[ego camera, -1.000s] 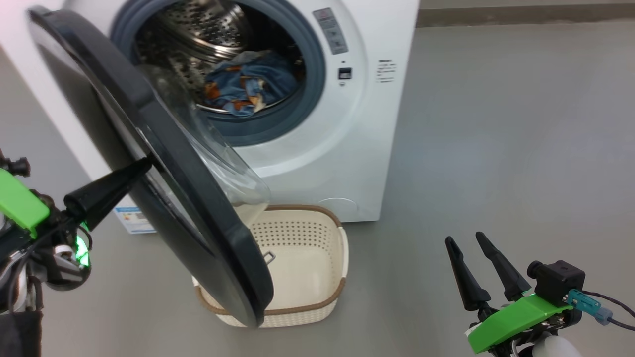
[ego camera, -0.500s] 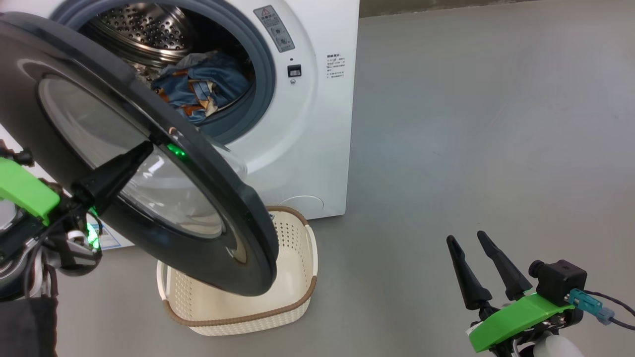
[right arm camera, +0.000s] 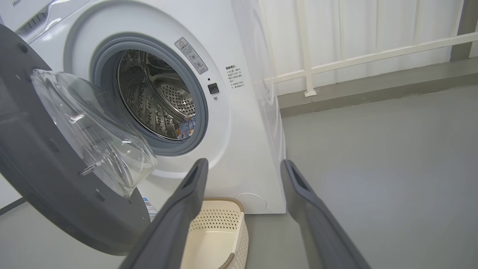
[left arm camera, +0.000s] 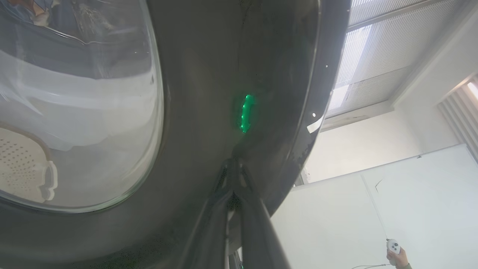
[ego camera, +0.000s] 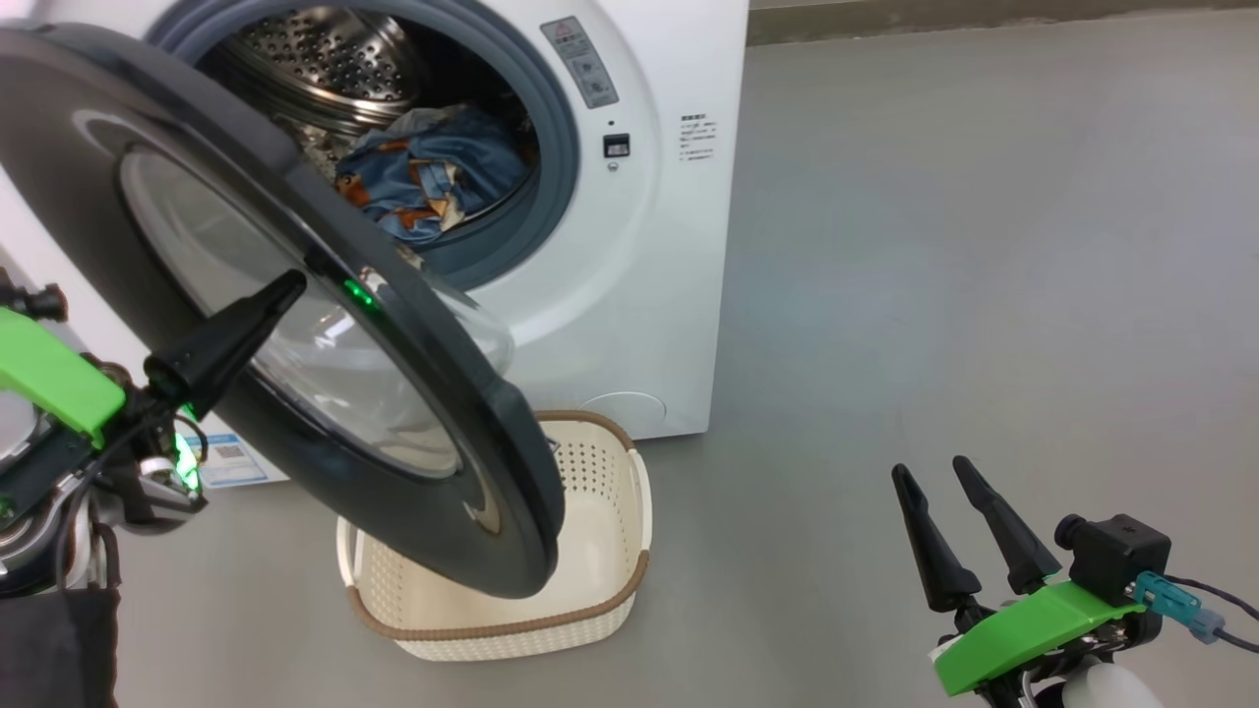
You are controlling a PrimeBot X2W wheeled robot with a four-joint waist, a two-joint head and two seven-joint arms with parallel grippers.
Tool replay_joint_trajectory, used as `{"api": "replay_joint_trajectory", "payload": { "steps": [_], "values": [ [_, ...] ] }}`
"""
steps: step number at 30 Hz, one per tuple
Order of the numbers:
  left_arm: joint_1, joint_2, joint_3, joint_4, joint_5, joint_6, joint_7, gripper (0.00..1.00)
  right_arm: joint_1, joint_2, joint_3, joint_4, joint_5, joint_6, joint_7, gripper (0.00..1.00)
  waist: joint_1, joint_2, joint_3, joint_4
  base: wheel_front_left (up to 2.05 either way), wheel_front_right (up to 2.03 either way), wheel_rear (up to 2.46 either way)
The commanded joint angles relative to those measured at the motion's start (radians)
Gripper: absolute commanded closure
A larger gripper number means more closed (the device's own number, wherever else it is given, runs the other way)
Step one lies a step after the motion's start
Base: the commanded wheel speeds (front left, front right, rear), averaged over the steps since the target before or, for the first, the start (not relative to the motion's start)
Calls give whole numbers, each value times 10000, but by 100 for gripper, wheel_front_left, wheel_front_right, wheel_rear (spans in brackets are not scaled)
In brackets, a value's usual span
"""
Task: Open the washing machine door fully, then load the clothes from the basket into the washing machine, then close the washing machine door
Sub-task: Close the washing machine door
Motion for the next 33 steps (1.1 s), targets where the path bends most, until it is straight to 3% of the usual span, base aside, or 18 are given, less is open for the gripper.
{"api": "replay_joint_trajectory", "payload": {
  "steps": [1, 7, 9, 10, 11, 21, 26, 33],
  "values": [
    [-327, 447, 314, -369, 194, -153, -63, 100, -96, -39, 164, -267, -52, 100, -48, 0, 0, 0, 15, 90, 0, 0, 0],
    [46, 691, 331, -832, 844, -592, -537, 97, -93, -89, 61, -306, -52, 100, -48, 0, 0, 0, 44, 229, 0, 0, 0],
    [227, 641, 395, -976, 919, -743, -720, 45, -91, -109, 18, -331, -58, 100, -48, 0, 0, 0, 45, 253, 0, 0, 0],
    [353, 665, 392, -1078, 1007, -880, -786, 3, -89, -117, -1, -347, -66, 100, -48, 0, 0, 0, 51, 263, 0, 0, 0],
    [498, 691, 402, -1162, 1132, -1018, -895, 0, -87, -122, -11, -362, -77, 100, -48, 0, 0, 0, 55, 266, 0, 0, 0],
    [2163, 614, 519, -1993, 3197, -1929, -3313, 0, -70, -226, -47, -448, -111, 100, -48, 0, 0, 0, 73, 169, 0, 0, 0],
    [3487, 337, 138, -1962, 5047, -2050, -5909, 0, 13, -253, -120, -477, -130, 100, -48, 0, 0, 0, 56, 137, 0, 0, 0],
    [4156, 480, -1048, -1284, 6695, -2058, -8842, 0, -34, -322, -104, -451, -130, 100, -48, 0, 0, 0, 20, 173, 0, 0, 0]
  ]
}}
